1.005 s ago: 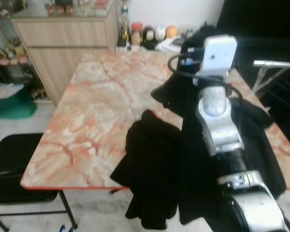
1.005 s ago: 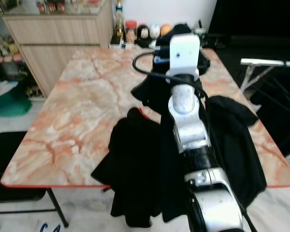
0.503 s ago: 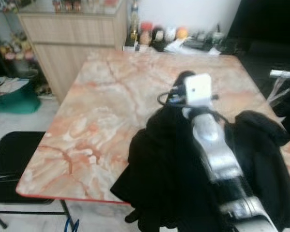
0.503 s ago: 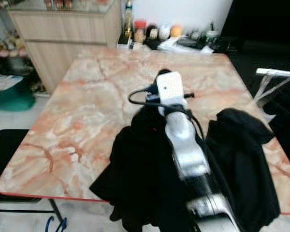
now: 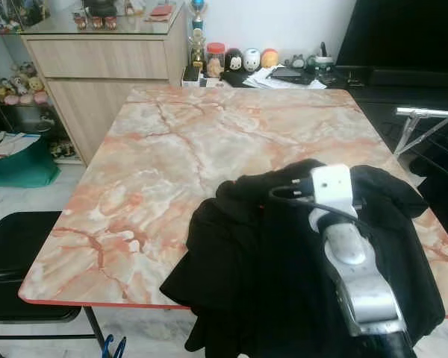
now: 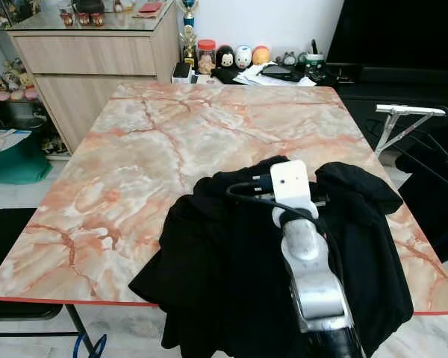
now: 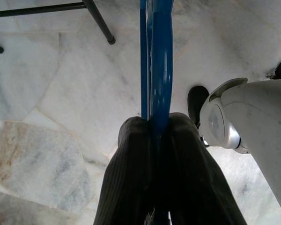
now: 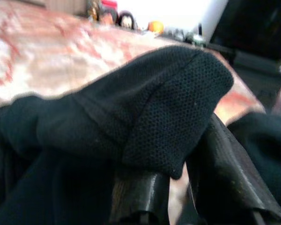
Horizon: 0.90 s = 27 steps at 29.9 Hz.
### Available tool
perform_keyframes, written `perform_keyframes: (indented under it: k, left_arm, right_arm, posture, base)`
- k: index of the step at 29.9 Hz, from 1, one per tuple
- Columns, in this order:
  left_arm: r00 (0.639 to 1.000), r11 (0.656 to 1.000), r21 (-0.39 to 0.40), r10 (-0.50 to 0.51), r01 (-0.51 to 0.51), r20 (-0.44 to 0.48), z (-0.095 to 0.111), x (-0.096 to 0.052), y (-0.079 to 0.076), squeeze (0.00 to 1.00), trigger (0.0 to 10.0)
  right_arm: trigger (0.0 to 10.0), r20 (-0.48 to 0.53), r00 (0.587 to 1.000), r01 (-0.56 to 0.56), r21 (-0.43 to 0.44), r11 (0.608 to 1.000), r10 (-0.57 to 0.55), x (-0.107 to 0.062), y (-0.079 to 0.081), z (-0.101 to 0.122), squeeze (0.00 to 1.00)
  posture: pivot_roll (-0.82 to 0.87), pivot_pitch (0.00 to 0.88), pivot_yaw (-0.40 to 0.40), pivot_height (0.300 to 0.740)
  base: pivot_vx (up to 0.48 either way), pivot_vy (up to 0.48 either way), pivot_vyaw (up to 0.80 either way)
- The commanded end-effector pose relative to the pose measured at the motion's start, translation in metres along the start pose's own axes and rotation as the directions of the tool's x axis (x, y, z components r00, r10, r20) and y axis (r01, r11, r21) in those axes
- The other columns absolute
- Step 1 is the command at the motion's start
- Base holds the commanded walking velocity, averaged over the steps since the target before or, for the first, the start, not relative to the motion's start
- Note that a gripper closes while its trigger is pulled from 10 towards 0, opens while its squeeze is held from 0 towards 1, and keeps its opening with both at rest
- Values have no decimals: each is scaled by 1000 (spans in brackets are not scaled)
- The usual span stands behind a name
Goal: Hang hanger
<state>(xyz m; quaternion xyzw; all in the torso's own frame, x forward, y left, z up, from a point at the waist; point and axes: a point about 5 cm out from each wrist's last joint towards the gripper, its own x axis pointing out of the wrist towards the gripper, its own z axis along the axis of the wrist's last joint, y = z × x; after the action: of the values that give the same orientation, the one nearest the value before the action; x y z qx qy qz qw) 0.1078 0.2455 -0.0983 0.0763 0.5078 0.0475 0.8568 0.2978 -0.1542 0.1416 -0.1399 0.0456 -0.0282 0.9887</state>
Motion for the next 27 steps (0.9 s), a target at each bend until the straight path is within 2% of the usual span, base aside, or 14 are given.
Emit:
perform_keyframes:
  k: [1,19,20,21,27]
  left_arm:
    - [1000,1000,14,-4,4,-6,0,0,1,0,10000]
    - [1000,1000,13,-18,18,-12,-2,0,1,0,10000]
    - [1000,1000,14,-18,18,-13,-2,0,1,0,10000]
    - [1000,1000,14,-19,19,-14,-2,0,1,0,10000]
    - [1000,1000,18,-21,22,-14,-2,0,1,0,10000]
  right_arm:
    - [10000,13,1000,4,13,1000,-4,-4,1,7,1000]
    - [10000,-49,998,-26,13,1000,26,-13,10,8,1000]
    - [10000,-50,998,-26,14,1000,26,-13,10,9,824]
    - [10000,-50,998,-27,15,1000,27,-12,11,9,0]
    - [10000,-45,999,-26,15,1000,26,-12,11,10,0]
  posture:
    - [16,0,-12,740]
    - [16,0,-8,740]
    - [16,0,-8,740]
    - [15,0,-7,740]
    - [14,0,-4,740]
  base:
    - [0,0,0]
    - [-13,0,0]
    - [0,0,0]
    - [-240,0,0]
    - [-160,0,0]
